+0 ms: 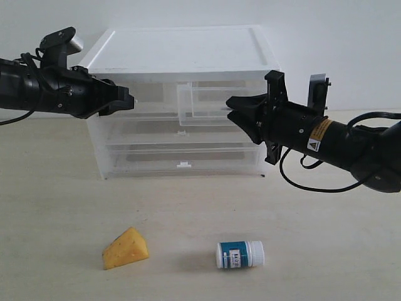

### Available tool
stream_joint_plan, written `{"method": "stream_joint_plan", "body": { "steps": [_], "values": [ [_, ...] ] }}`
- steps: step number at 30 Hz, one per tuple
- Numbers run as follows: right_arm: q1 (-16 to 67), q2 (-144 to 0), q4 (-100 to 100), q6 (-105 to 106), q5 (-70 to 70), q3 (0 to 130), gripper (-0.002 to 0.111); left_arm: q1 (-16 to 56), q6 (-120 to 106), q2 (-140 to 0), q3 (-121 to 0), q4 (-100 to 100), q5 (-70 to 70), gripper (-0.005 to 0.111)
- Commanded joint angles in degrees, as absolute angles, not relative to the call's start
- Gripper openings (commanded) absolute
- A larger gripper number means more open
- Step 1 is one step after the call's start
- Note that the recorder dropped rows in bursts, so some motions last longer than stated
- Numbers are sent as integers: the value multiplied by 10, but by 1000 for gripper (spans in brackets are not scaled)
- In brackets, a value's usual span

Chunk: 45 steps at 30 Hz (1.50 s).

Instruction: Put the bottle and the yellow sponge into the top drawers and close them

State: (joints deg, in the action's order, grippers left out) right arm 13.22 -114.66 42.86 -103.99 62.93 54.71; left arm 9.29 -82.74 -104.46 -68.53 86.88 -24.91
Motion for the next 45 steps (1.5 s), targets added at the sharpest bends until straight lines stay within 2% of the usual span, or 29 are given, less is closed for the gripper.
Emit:
{"method": "stream_joint_plan", "body": {
  "steps": [1, 19, 21, 24, 42, 45],
  "values": [
    [134, -1145, 421, -1031, 626, 550, 25, 86, -836, -1049, -700, 905, -174, 37],
    [150, -1145, 406, -1012, 598, 567, 25, 86, -836, -1049, -700, 905, -176, 37],
    [150, -1145, 406, -1006, 590, 567, 20, 86, -836, -1049, -700, 905, -176, 37],
    [150, -1145, 407, -1005, 584, 567, 1, 86, -836, -1049, -700, 905, -176, 37],
    [150, -1145, 473, -1018, 615, 566, 0, 86, -836, -1049, -700, 905, -176, 37],
    [150, -1144, 435, -1003, 640, 533, 0, 86, -836, -1049, -700, 905, -174, 37]
  ]
}}
